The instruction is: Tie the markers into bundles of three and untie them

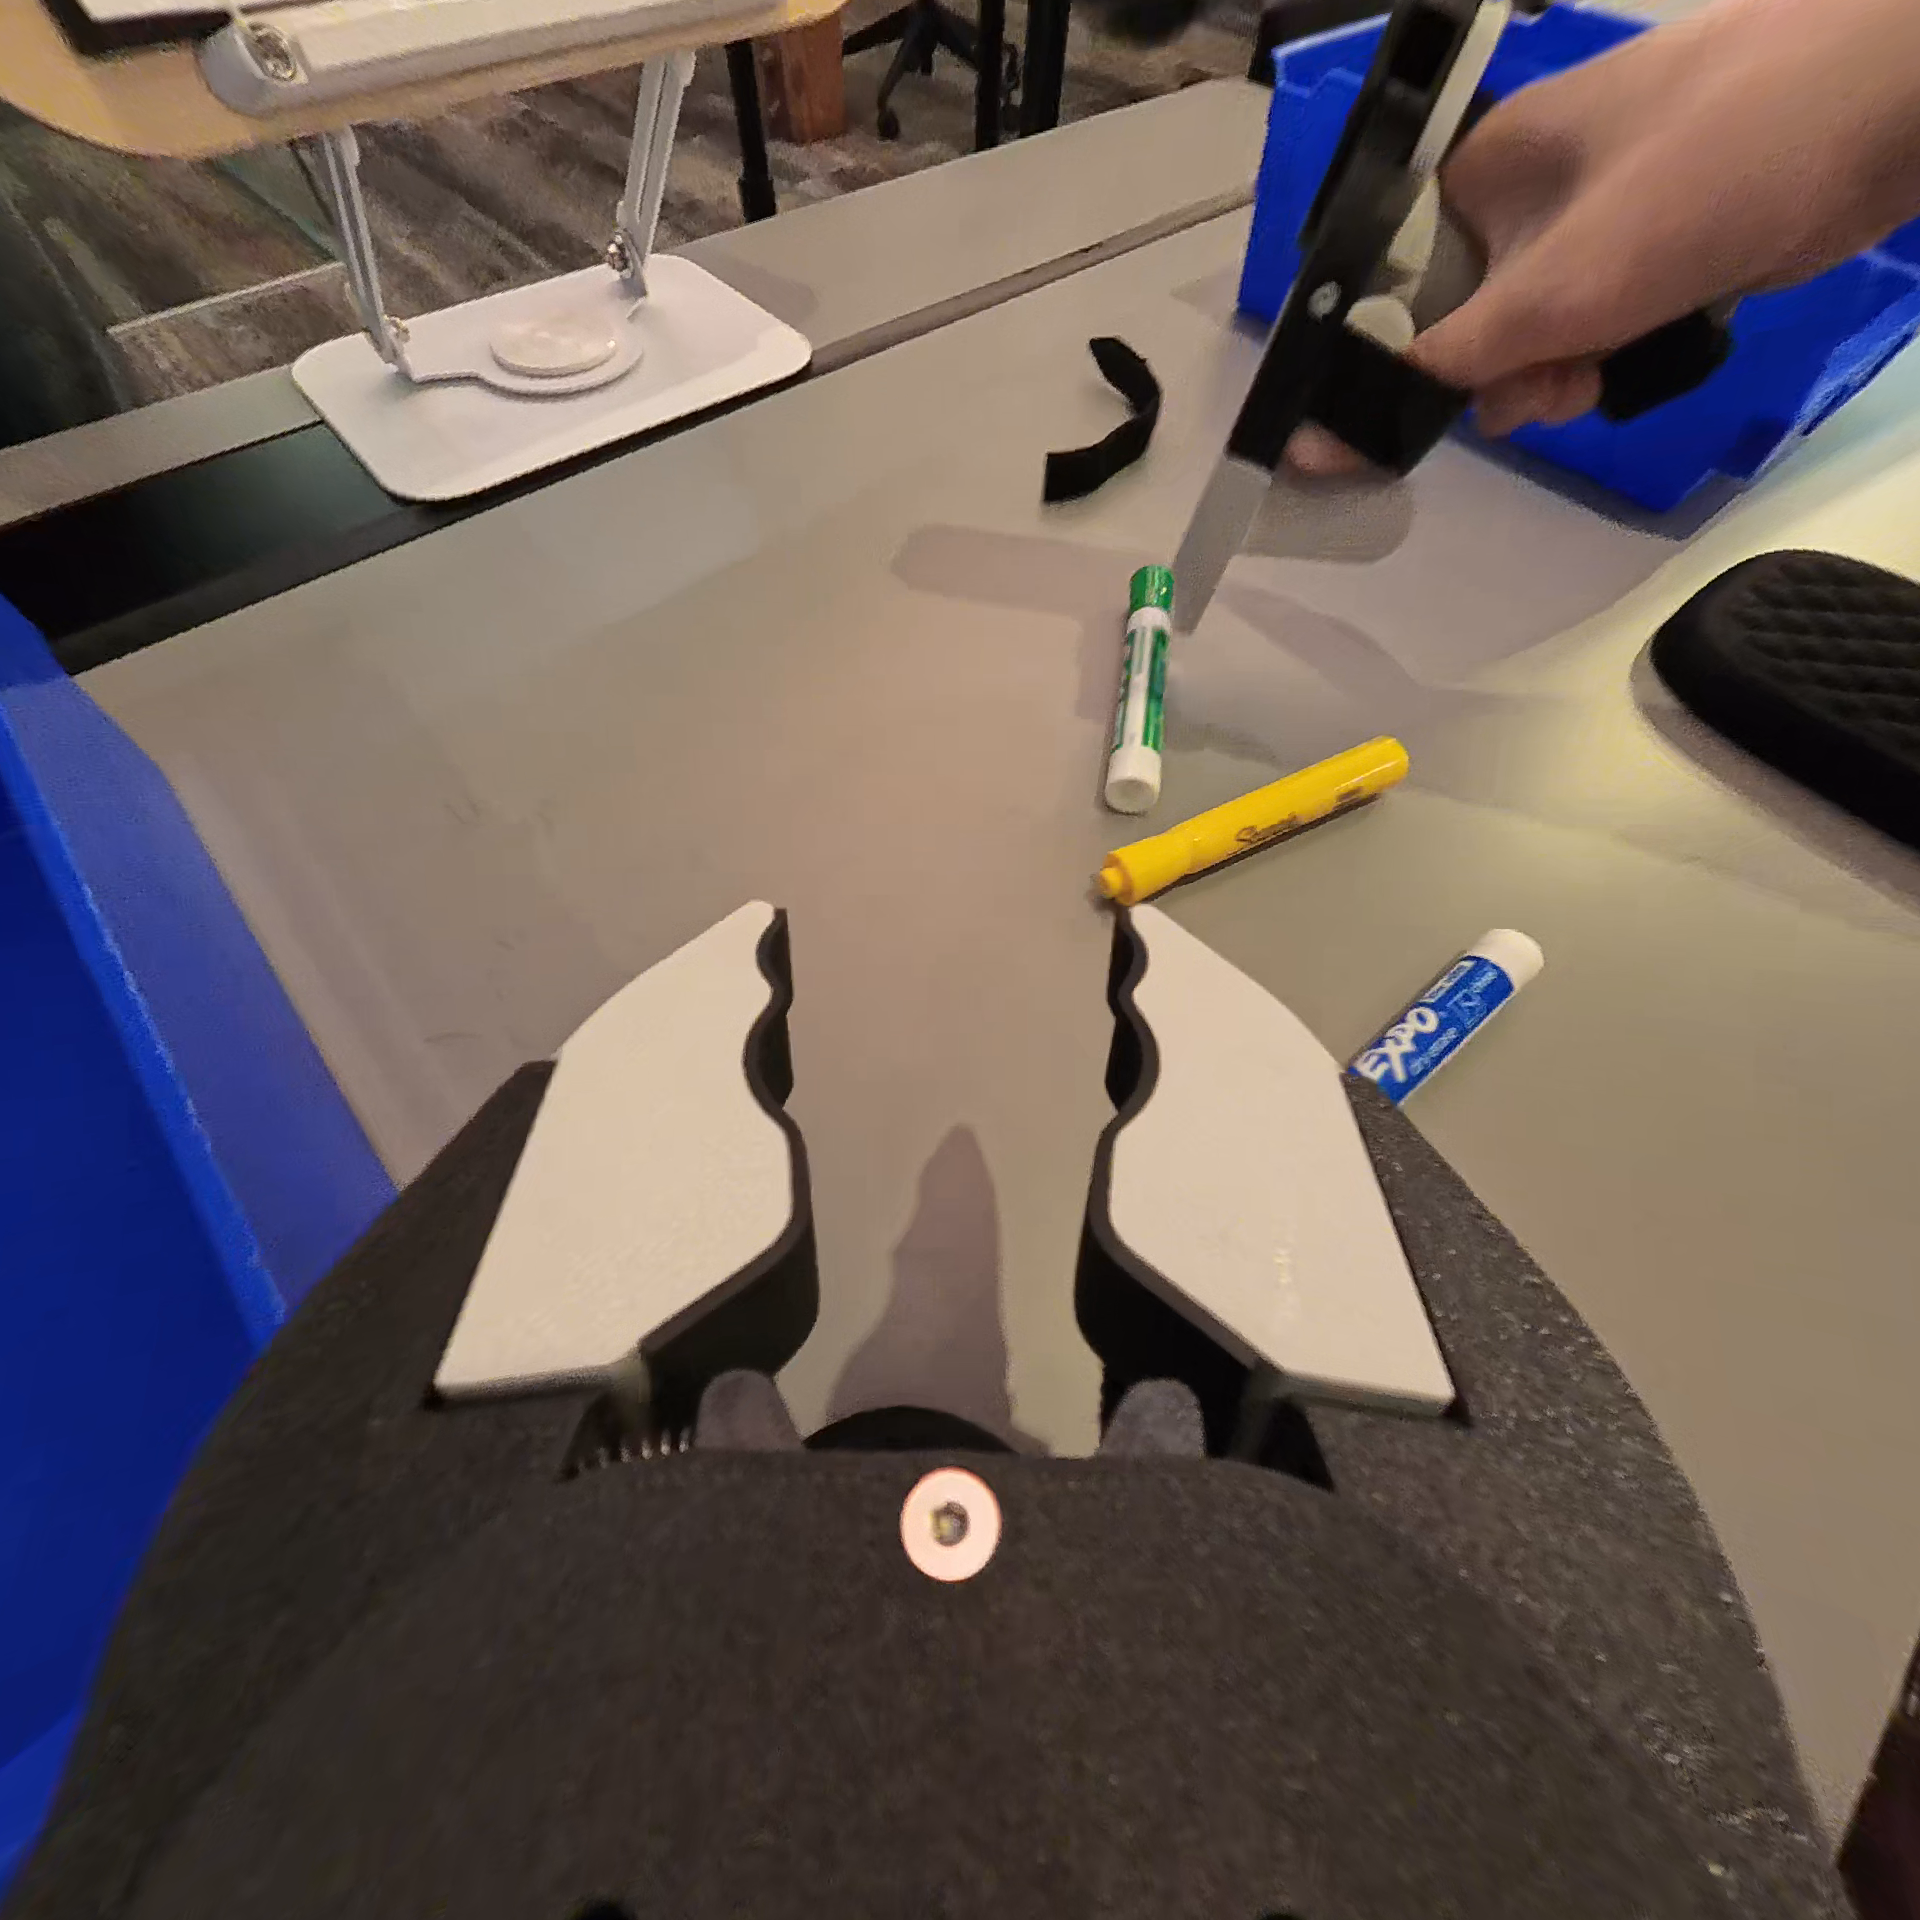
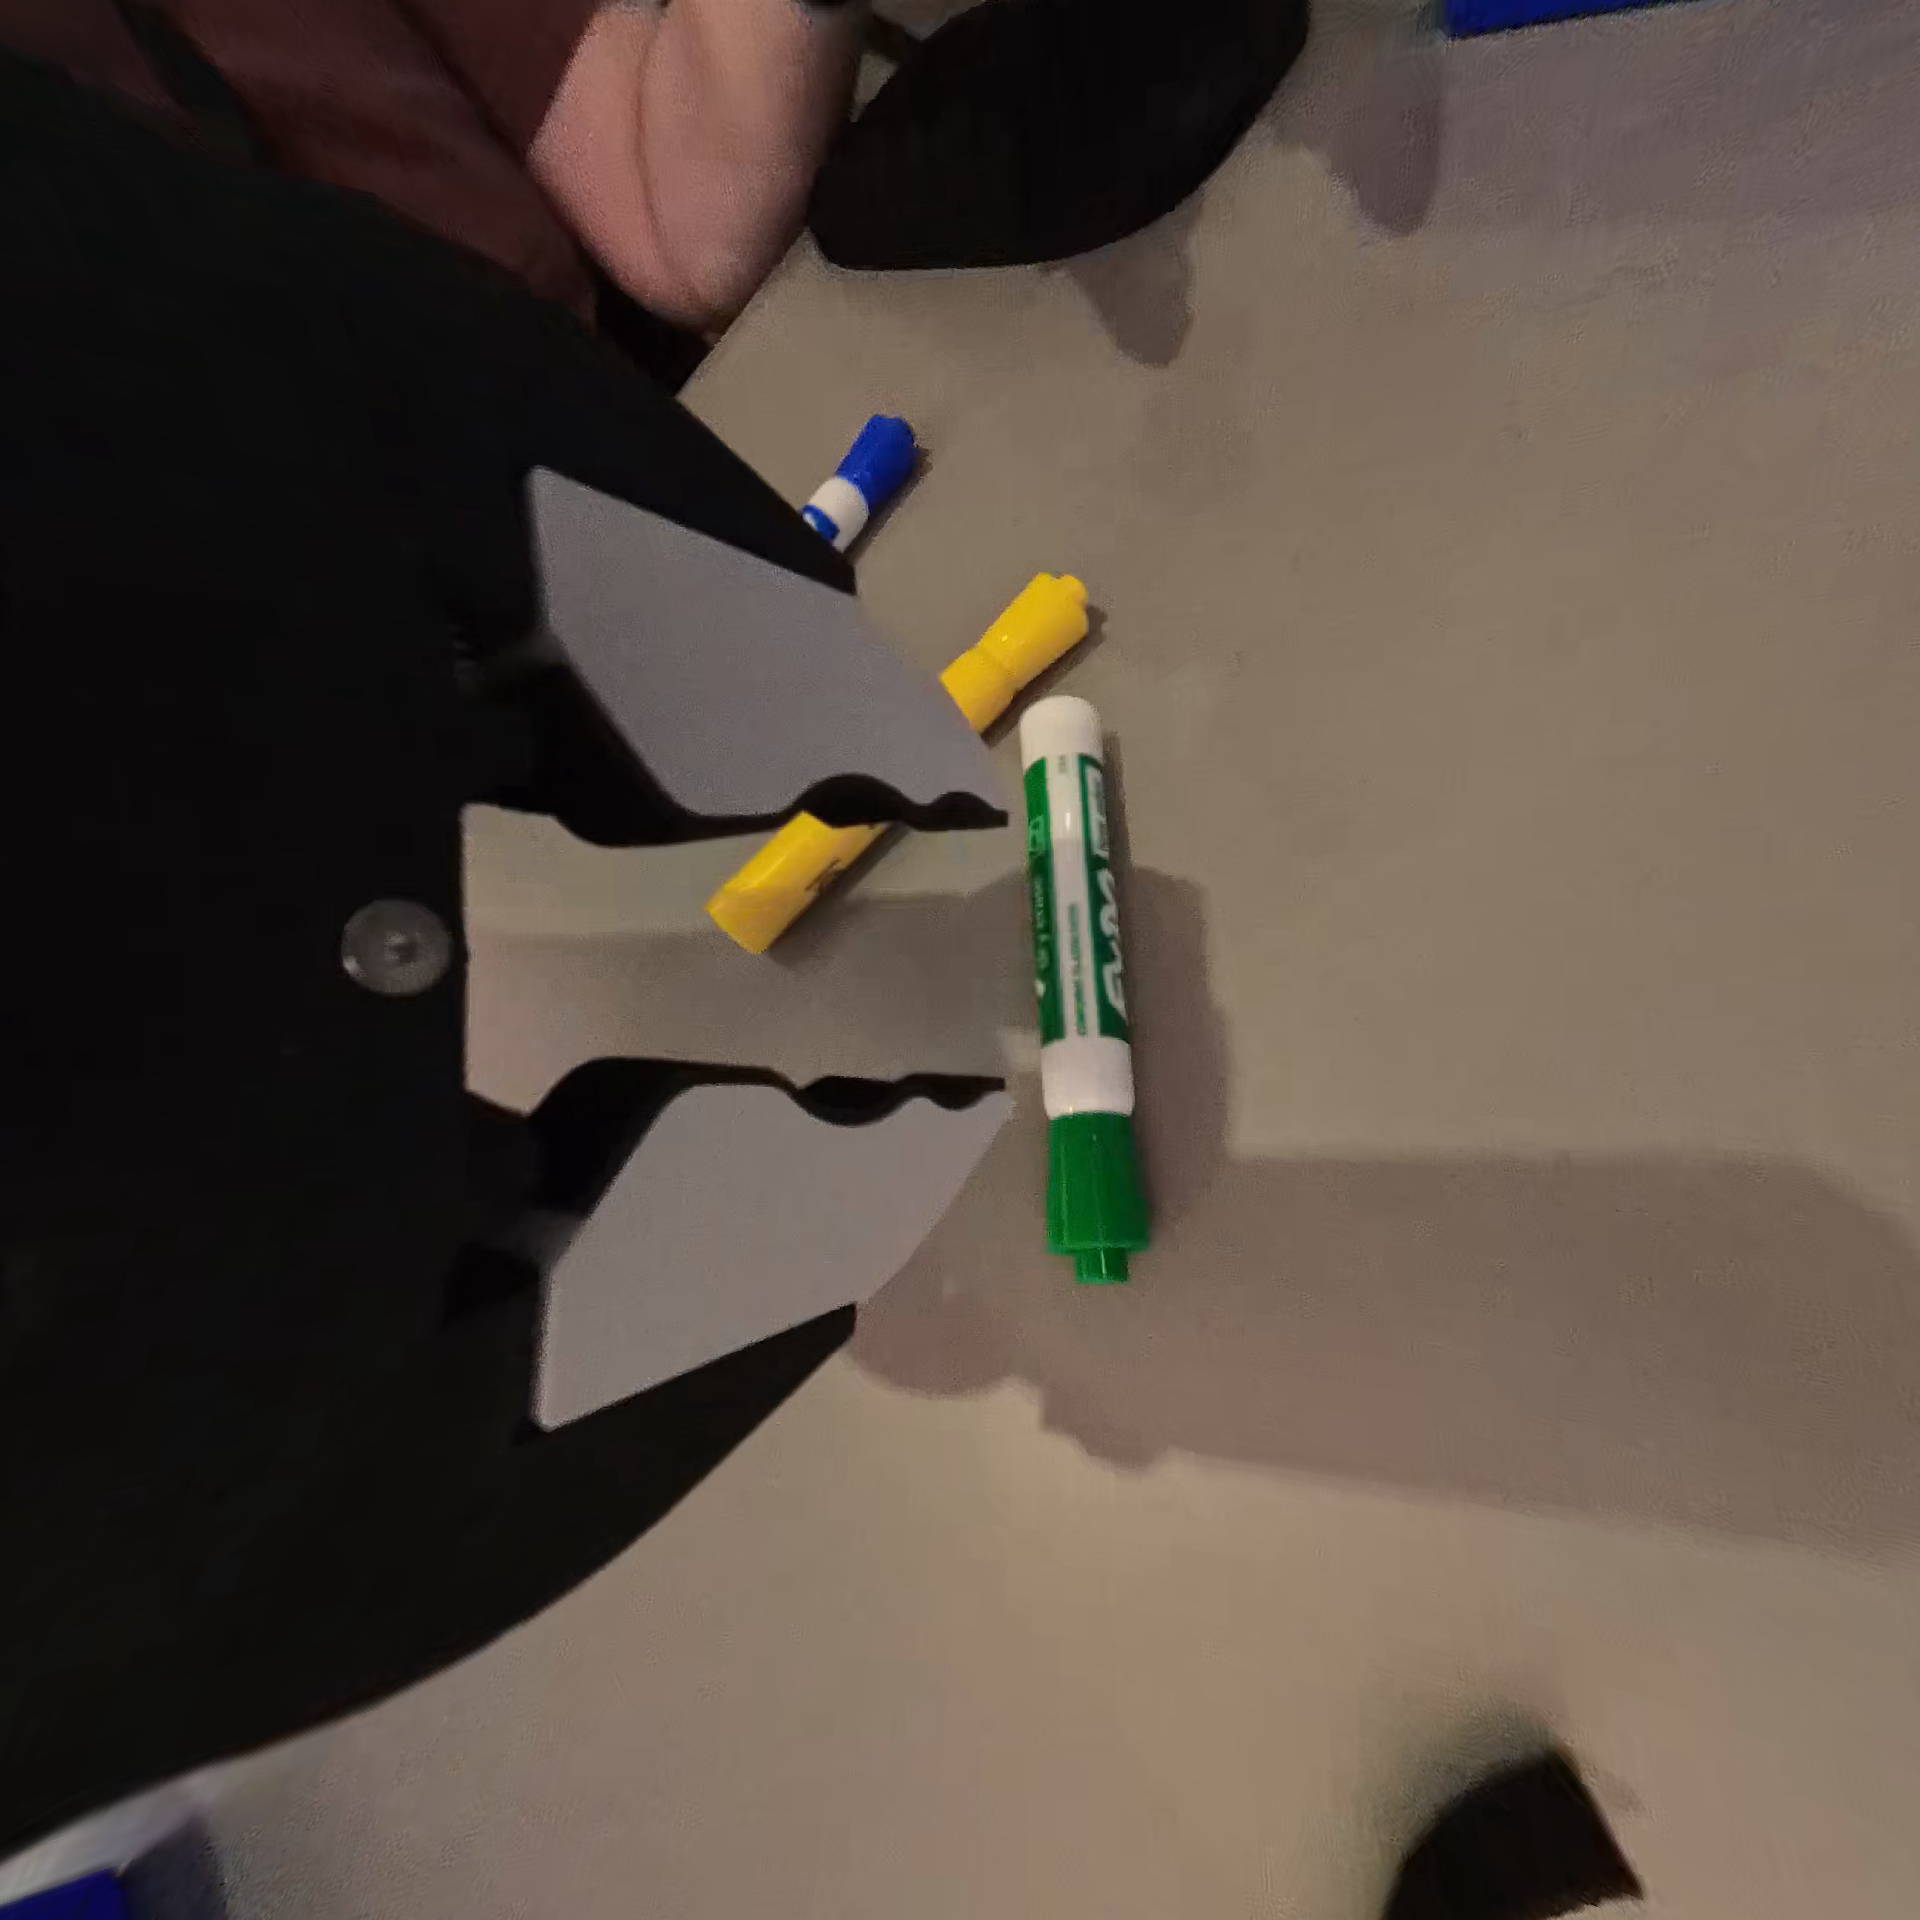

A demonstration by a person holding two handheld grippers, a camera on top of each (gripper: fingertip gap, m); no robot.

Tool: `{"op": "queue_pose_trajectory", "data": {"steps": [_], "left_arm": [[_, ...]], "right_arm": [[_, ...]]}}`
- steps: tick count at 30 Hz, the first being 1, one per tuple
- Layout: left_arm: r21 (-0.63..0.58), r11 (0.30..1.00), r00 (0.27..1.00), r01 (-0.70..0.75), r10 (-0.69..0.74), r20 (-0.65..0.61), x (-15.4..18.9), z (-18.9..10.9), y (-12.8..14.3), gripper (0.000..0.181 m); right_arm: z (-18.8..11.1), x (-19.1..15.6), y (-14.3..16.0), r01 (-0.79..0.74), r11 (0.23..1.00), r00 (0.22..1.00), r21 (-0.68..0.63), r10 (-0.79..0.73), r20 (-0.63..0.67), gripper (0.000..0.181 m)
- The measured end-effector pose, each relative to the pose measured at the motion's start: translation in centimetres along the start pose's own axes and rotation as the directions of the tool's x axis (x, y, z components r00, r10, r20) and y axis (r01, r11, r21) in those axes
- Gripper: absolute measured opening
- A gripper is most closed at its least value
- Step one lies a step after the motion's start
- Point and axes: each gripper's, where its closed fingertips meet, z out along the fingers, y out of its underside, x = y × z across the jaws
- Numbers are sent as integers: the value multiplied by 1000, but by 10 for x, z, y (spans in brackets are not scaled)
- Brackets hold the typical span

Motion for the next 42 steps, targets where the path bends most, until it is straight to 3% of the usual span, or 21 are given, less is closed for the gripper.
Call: {"op": "queue_pose_trajectory", "data": {"steps": [6, 9, 12, 15, 21, 25, 27, 30, 33, 35, 36, 39, 41, 42], "left_arm": [[39, 999, 998, -17, 20, -59, 17, -1, -3, 58], [43, 999, 995, -19, 23, -95, 25, -4, 1, 57], [29, 999, 995, -21, 24, -99, 25, -7, 7, 57], [42, 999, 995, -15, 19, -102, 24, -11, 8, 56], [30, 999, 995, -25, 28, -95, 23, -14, 13, 56], [17, 999, 995, -35, 36, -92, 23, -18, 17, 56], [9, 999, 996, -47, 48, -80, 21, -21, 19, 56], [-4, 999, 997, -35, 35, -73, 17, -22, 23, 56], [-12, 1000, 997, -28, 27, -68, 14, -21, 26, 56], [-22, 999, 998, -27, 25, -64, 13, -20, 27, 56], [-24, 999, 998, -29, 27, -62, 13, -20, 27, 56], [-14, 999, 997, -34, 33, -67, 16, -22, 26, 56], [-19, 999, 997, -36, 35, -67, 18, -20, 28, 56], [-29, 999, 997, -37, 35, -64, 18, -18, 29, 56]], "right_arm": [[22, 7, -5, -120, 992, 992, 31, 121, -42, 47], [25, 1, -17, 10, 1000, 998, -4, -10, -68, 36], [32, -16, -21, 240, 969, 970, -66, -242, -32, 30], [34, -23, -20, 459, 879, 885, -128, -465, -27, 30], [39, -33, -13, 640, 747, 766, -177, -639, 74, 30], [35, -26, 0, 844, 496, 523, -205, -845, 109, 27], [32, -26, 6, 887, 422, 449, -186, -884, 133, 21], [29, -33, 12, 881, 455, 472, -132, -864, 174, 21], [25, -49, 17, 824, 561, 565, -80, -801, 197, 48], [23, -58, 21, 814, 579, 576, -36, -798, 177, 65], [24, -60, 23, 815, 578, 576, -29, -805, 141, 74], [34, -55, 37, 861, 501, 505, -89, -862, 32, 74], [42, -46, 39, 897, 416, 416, -149, -909, -34, 60], [45, -47, 40, 898, 412, 414, -157, -910, -15, 54]]}}
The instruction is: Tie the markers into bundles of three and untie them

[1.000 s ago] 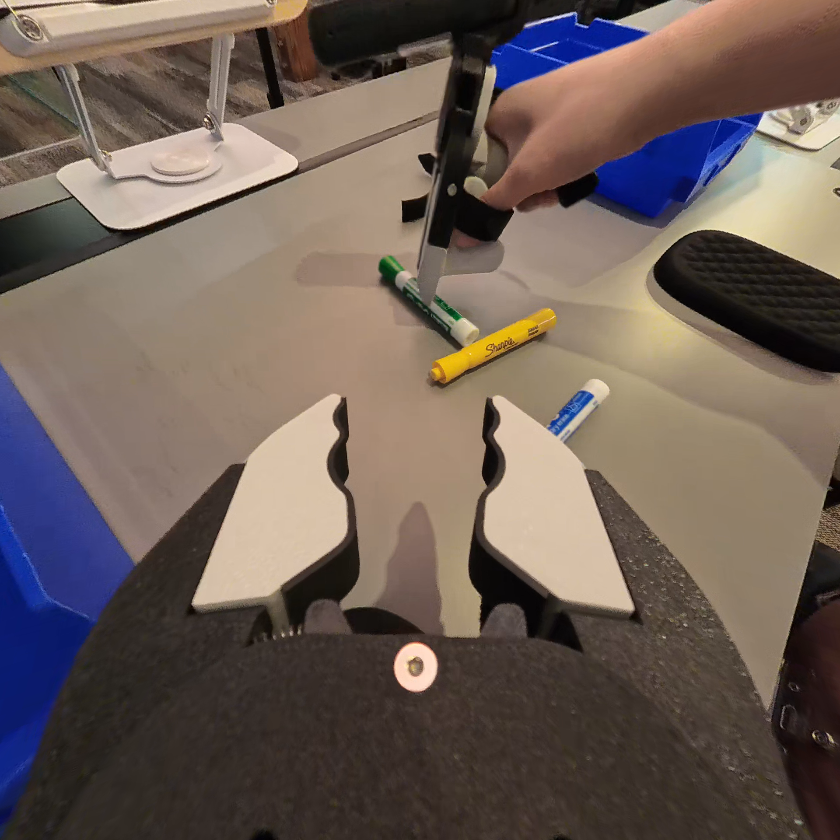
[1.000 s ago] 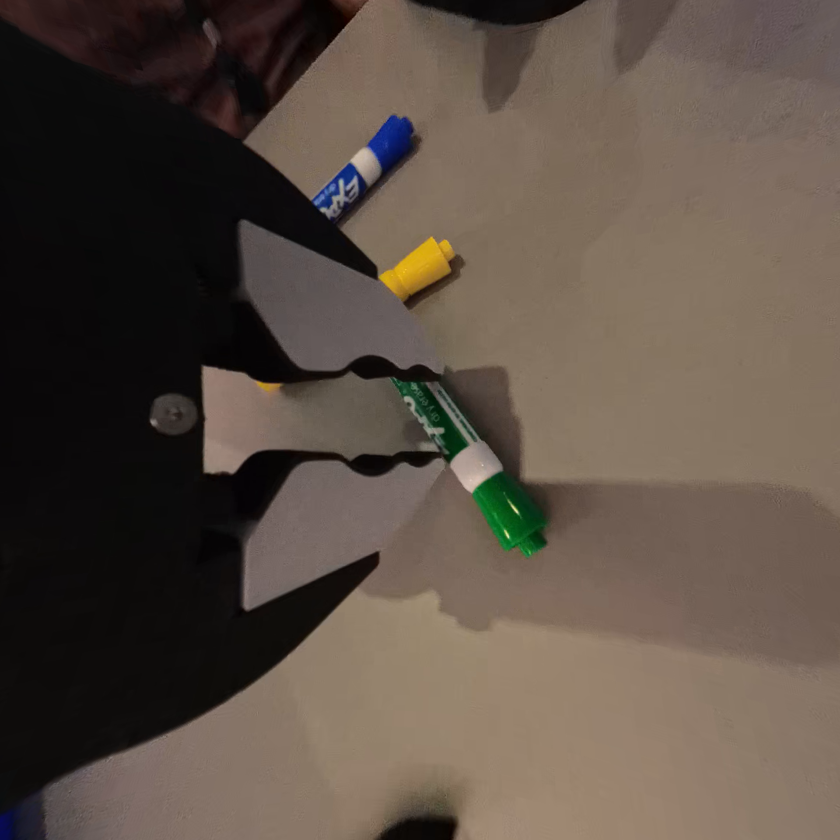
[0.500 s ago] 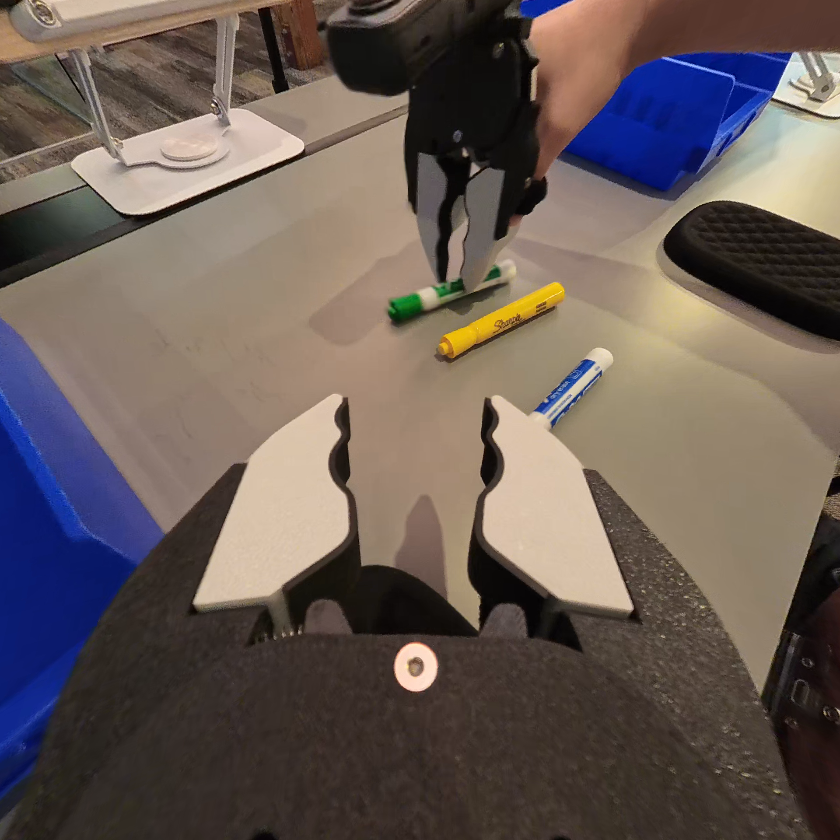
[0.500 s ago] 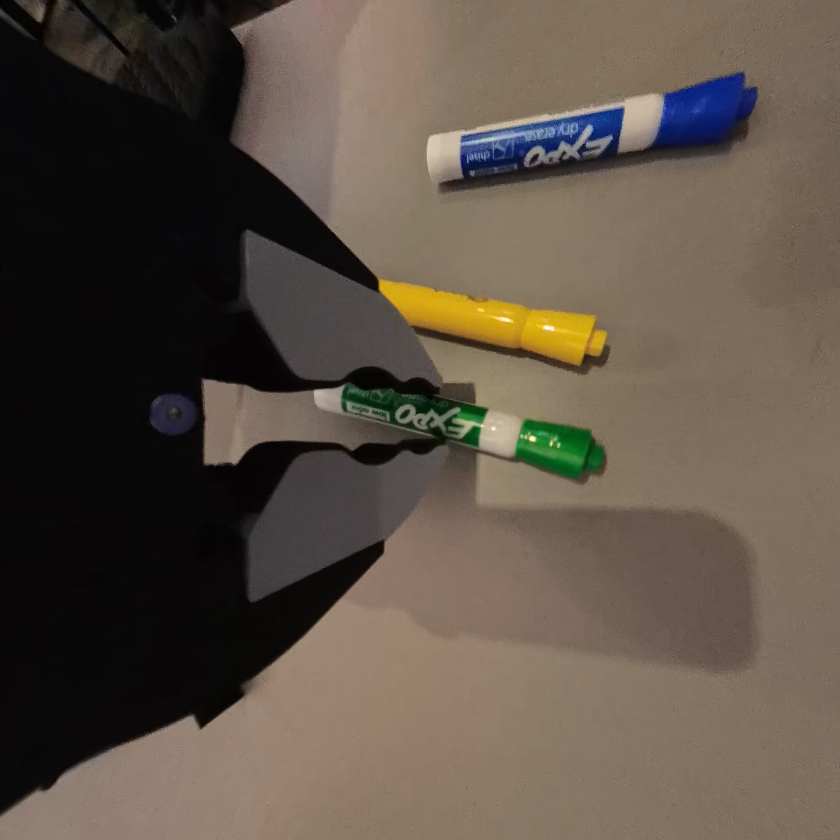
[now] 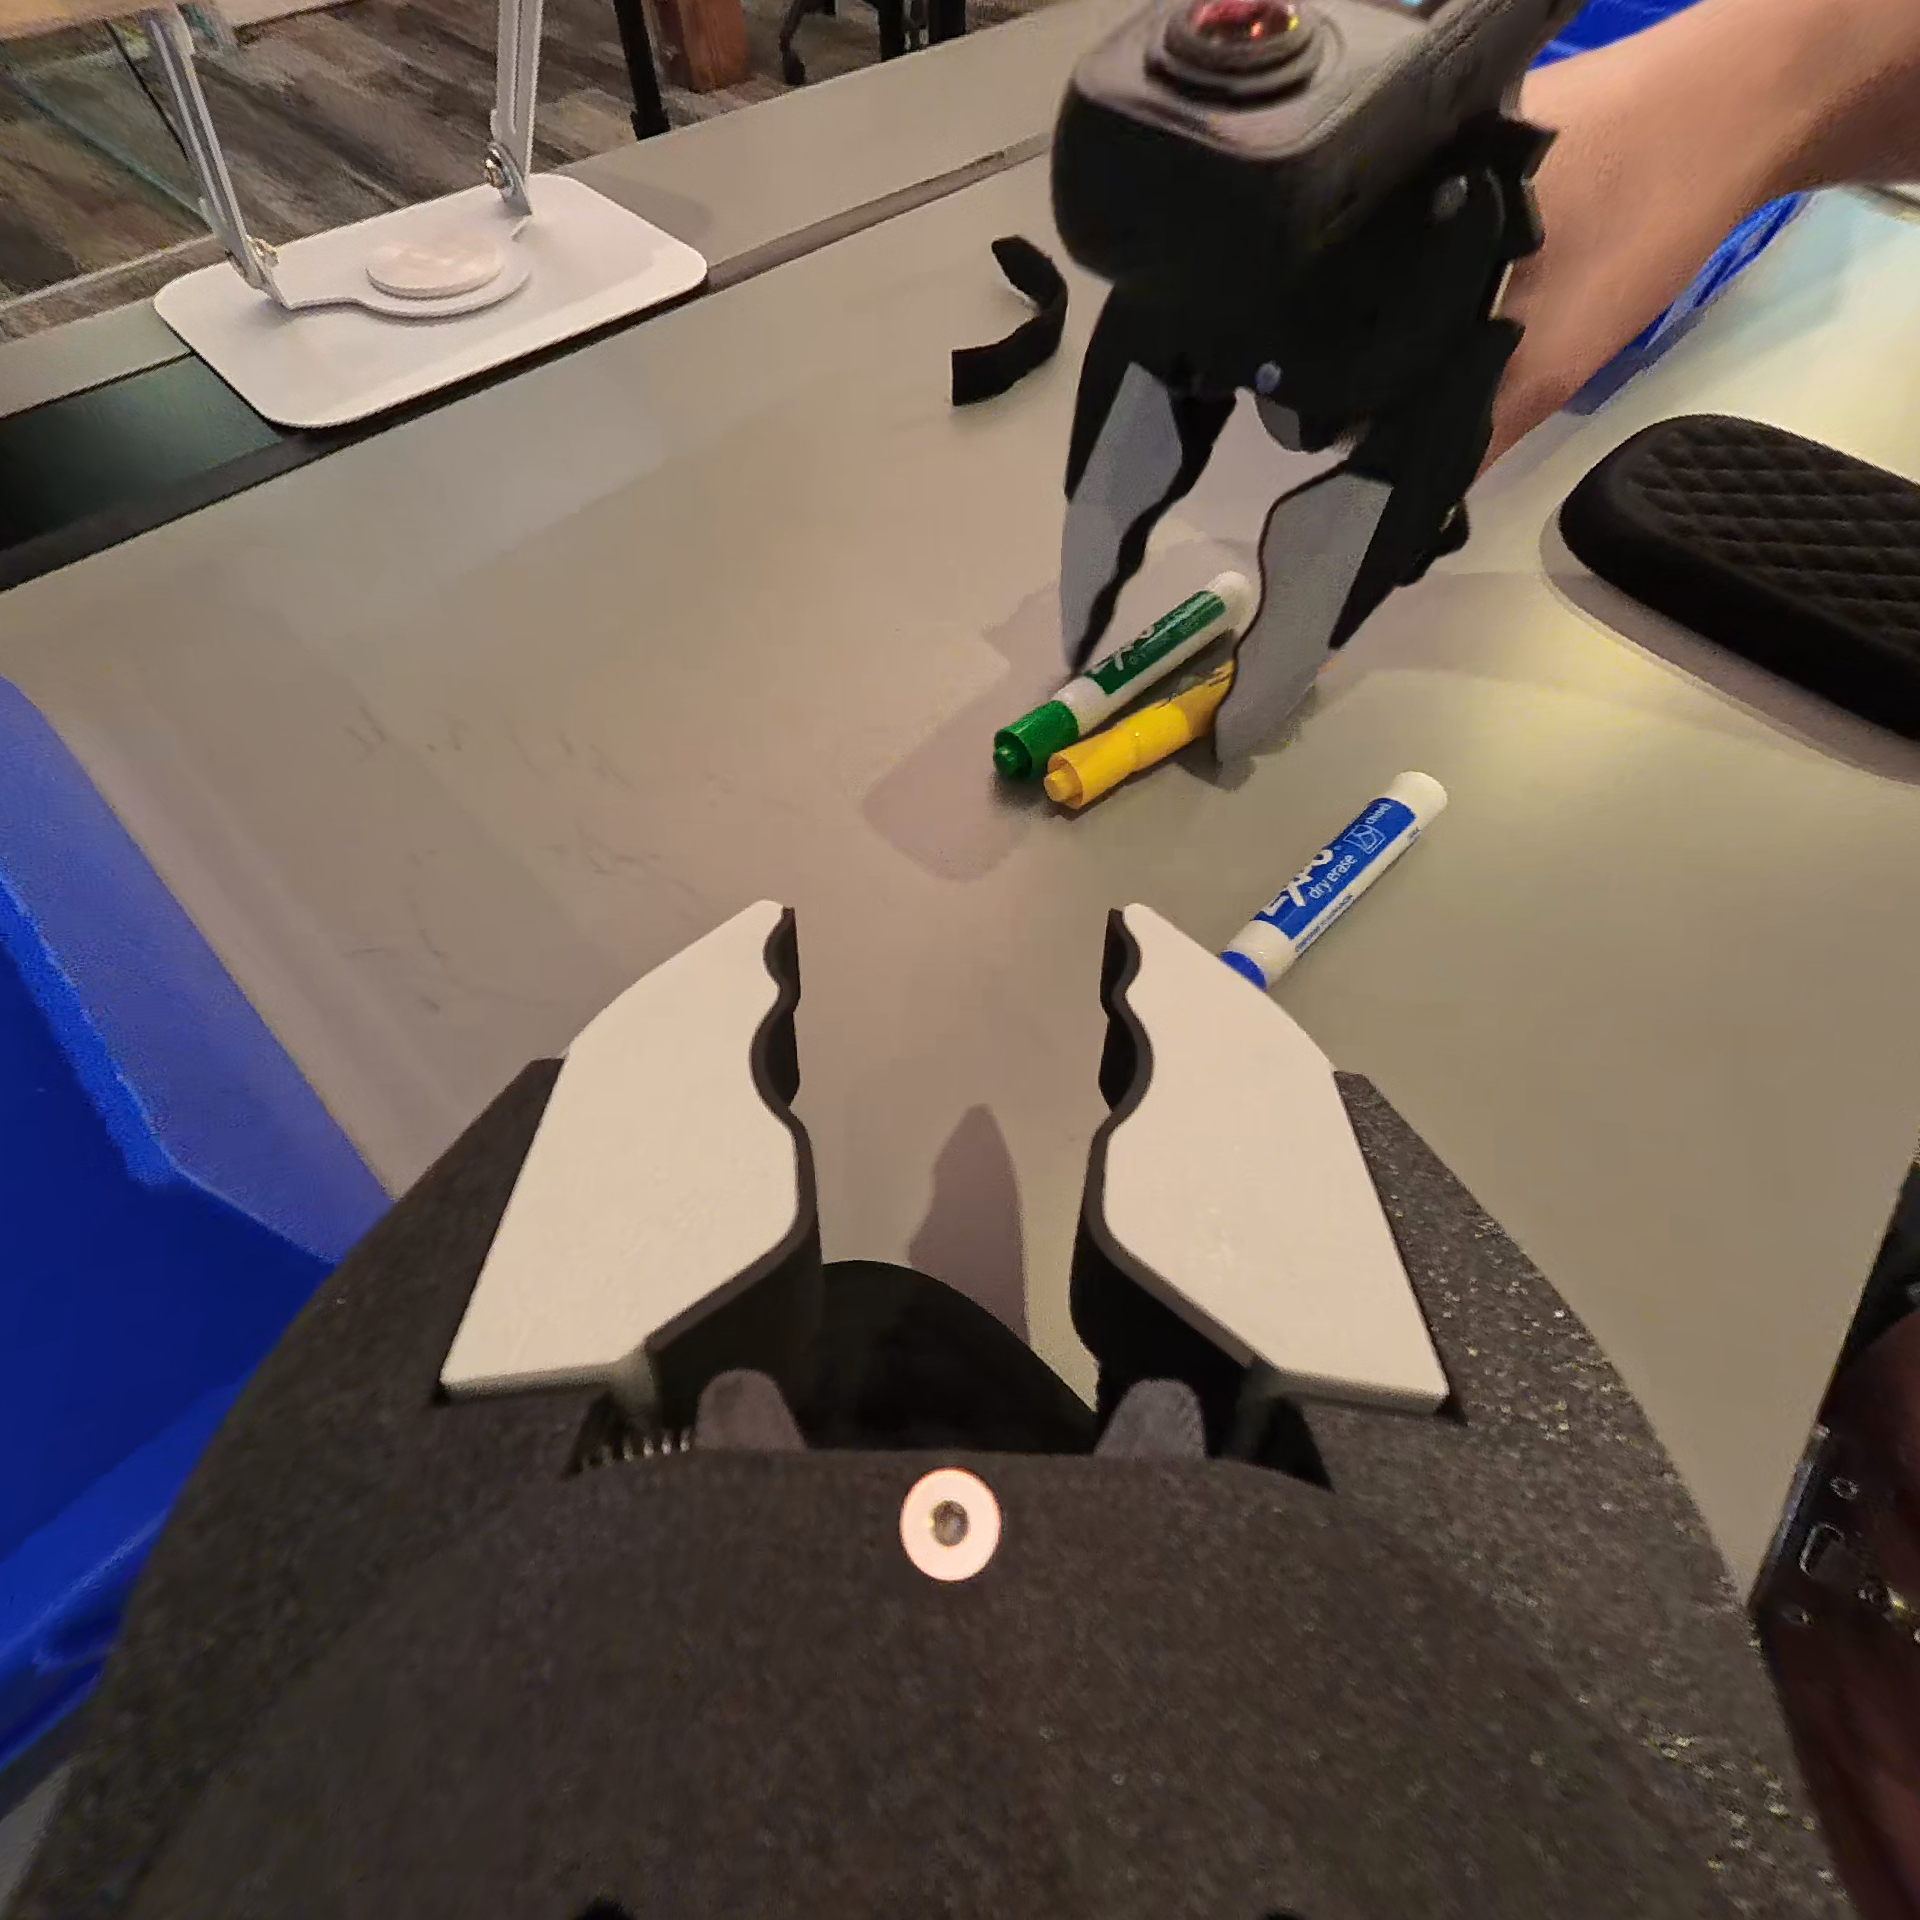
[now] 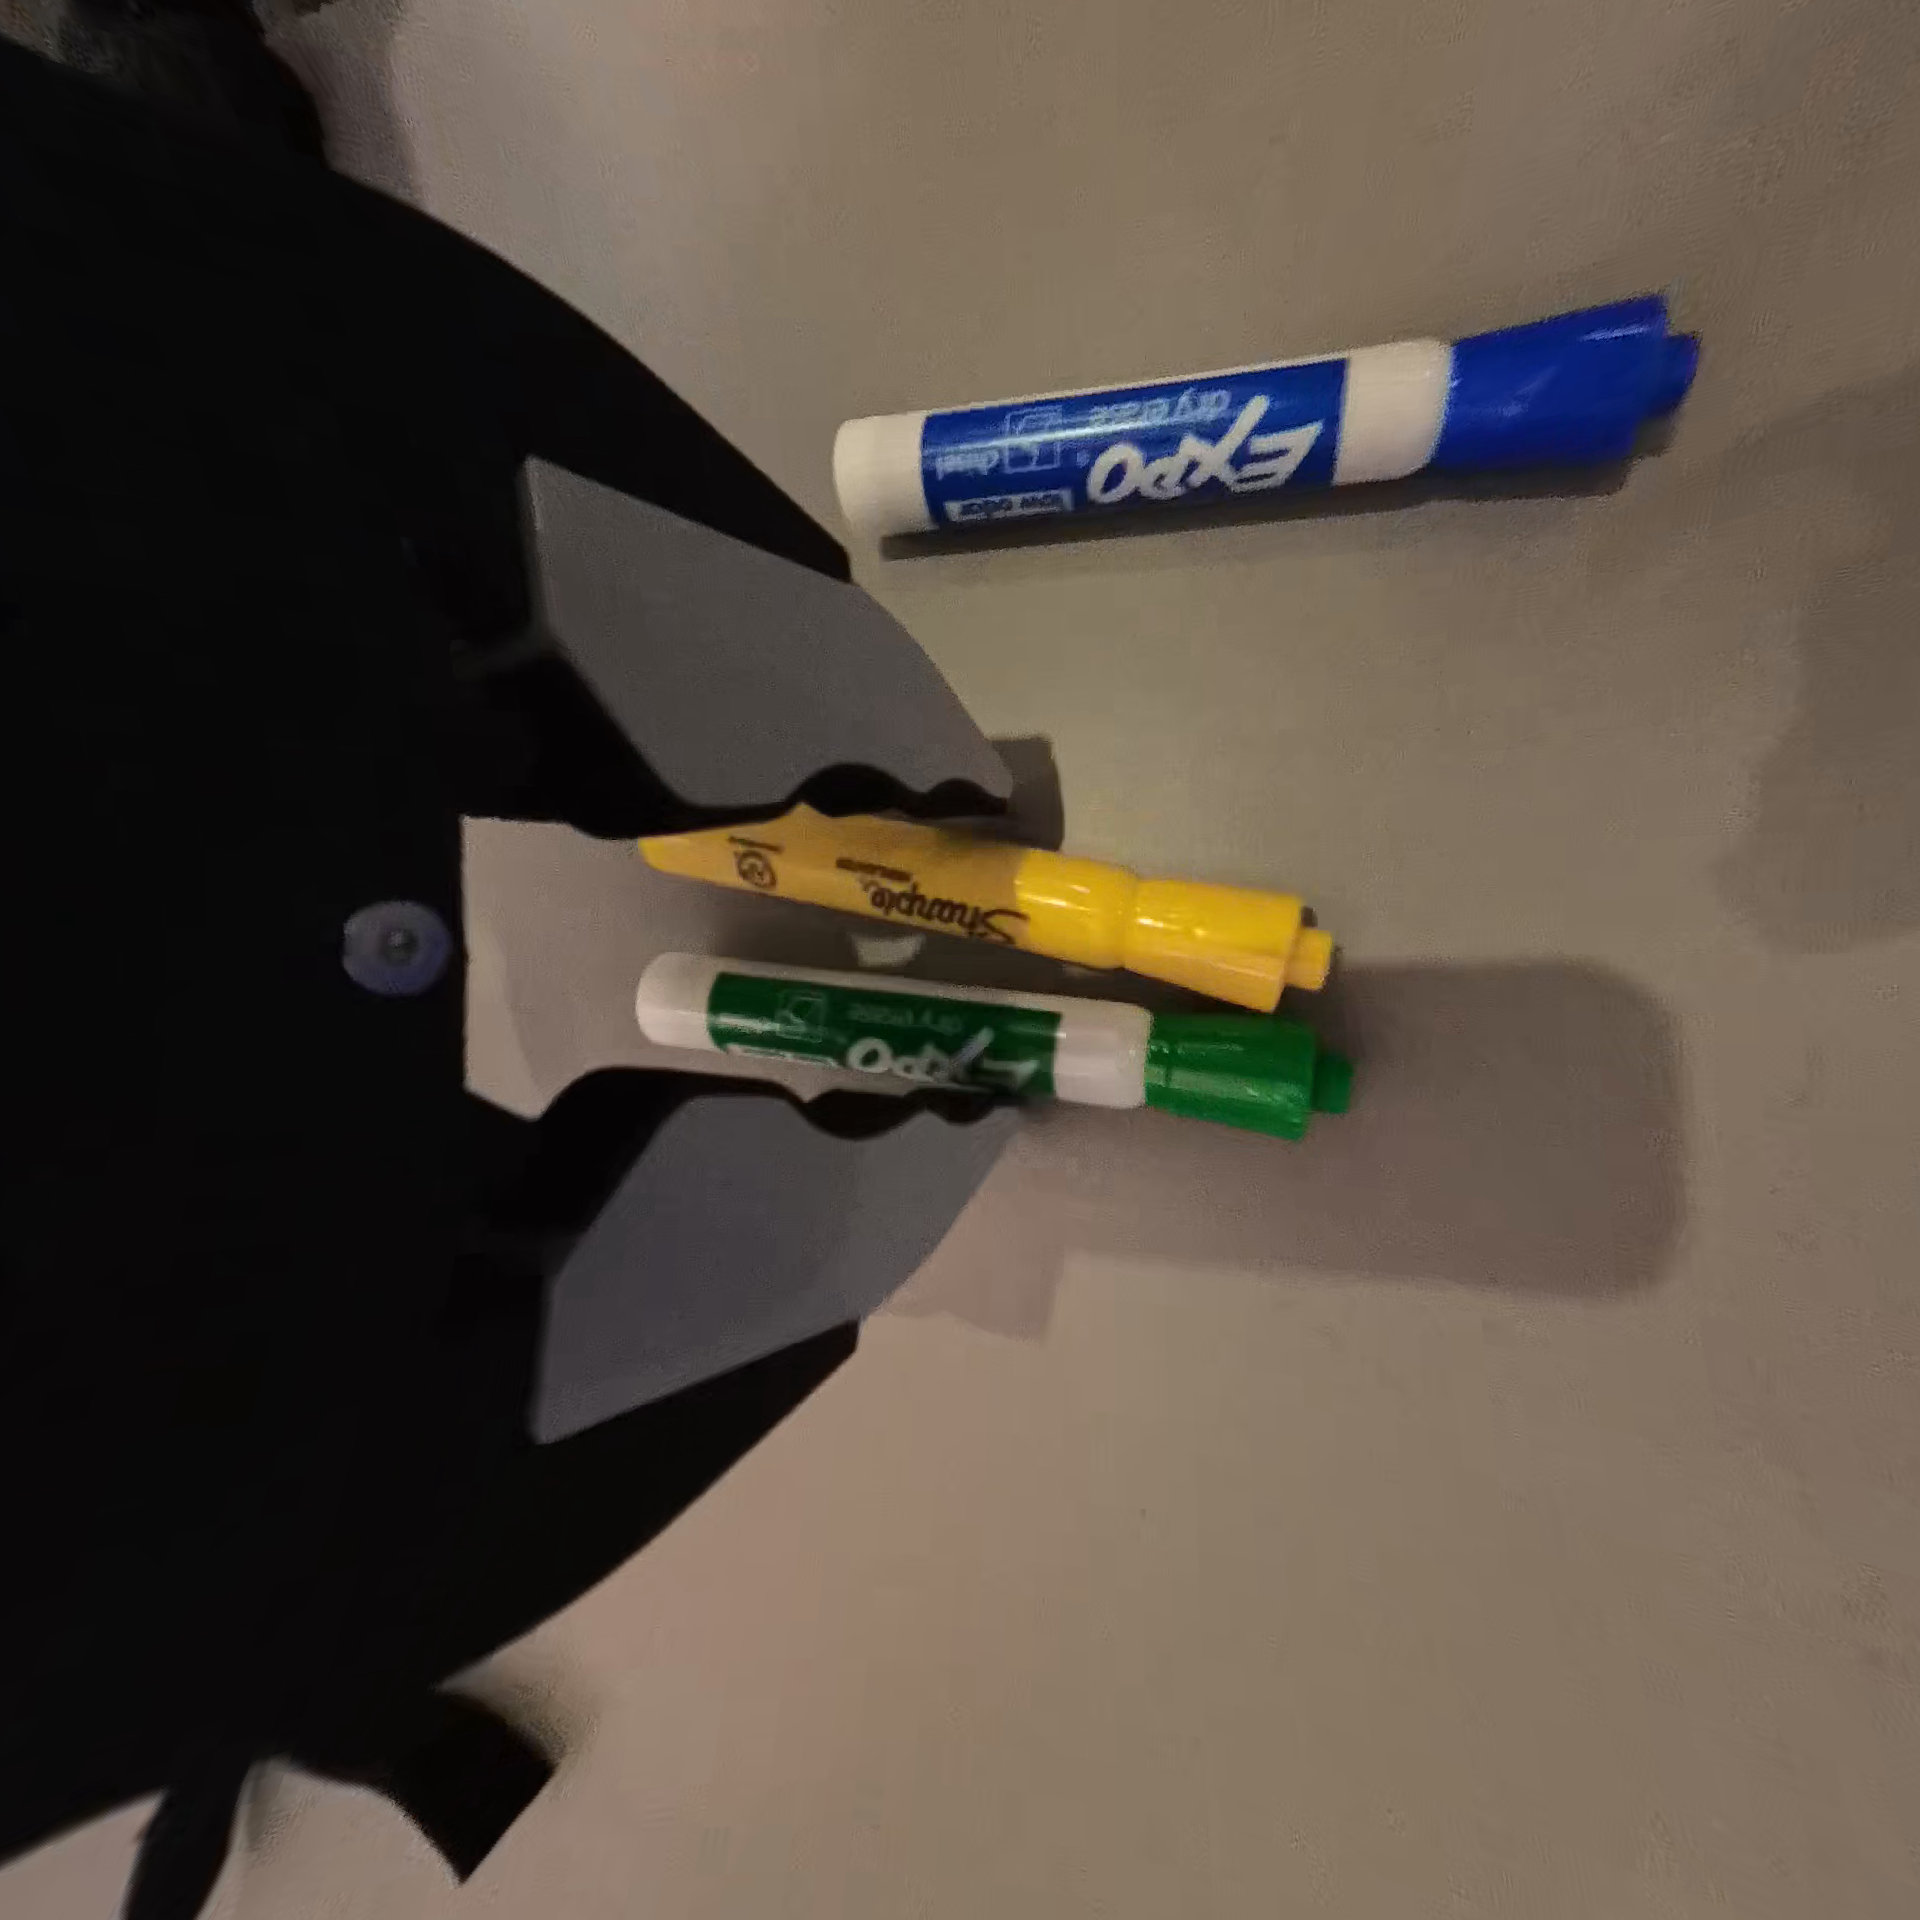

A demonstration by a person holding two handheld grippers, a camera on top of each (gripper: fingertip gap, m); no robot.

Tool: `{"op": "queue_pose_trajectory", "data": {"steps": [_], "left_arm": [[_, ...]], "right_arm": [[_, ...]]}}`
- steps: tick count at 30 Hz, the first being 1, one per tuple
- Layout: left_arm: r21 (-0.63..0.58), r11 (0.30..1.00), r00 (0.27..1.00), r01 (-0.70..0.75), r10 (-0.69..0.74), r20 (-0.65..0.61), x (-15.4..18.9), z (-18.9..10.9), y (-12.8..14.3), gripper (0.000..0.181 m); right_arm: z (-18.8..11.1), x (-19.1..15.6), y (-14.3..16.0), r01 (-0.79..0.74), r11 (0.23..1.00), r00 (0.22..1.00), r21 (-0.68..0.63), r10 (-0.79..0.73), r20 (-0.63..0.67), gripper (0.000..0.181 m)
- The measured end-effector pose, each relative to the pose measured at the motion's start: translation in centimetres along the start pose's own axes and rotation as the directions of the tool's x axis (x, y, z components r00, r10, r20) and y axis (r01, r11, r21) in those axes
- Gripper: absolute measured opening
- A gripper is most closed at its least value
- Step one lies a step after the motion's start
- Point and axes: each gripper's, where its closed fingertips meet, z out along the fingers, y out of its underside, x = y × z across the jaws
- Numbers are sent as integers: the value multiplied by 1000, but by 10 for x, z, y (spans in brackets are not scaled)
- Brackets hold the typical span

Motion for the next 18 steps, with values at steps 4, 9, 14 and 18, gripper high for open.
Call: {"op": "queue_pose_trajectory", "data": {"steps": [4, 9, 14, 18], "left_arm": [[-3, 1000, 1000, 8, -8, 0, 2, 4, 0, 56], [-4, 1000, 1000, 2, -2, 10, 4, 4, 0, 55], [3, 1000, 1000, -6, 6, 18, 4, -1, -1, 55], [11, 1000, 999, -14, 14, 32, 3, -6, -3, 55]], "right_arm": [[-2, 0, -9, -133, 991, 966, -33, 137, 218, 38], [-5, 3, -9, -112, 992, 909, -61, 127, 396, 34], [-1, -4, -5, -15, 996, 953, -84, 40, 300, 22], [1, -5, -4, 6, 996, 971, -88, 15, 238, 21]]}}
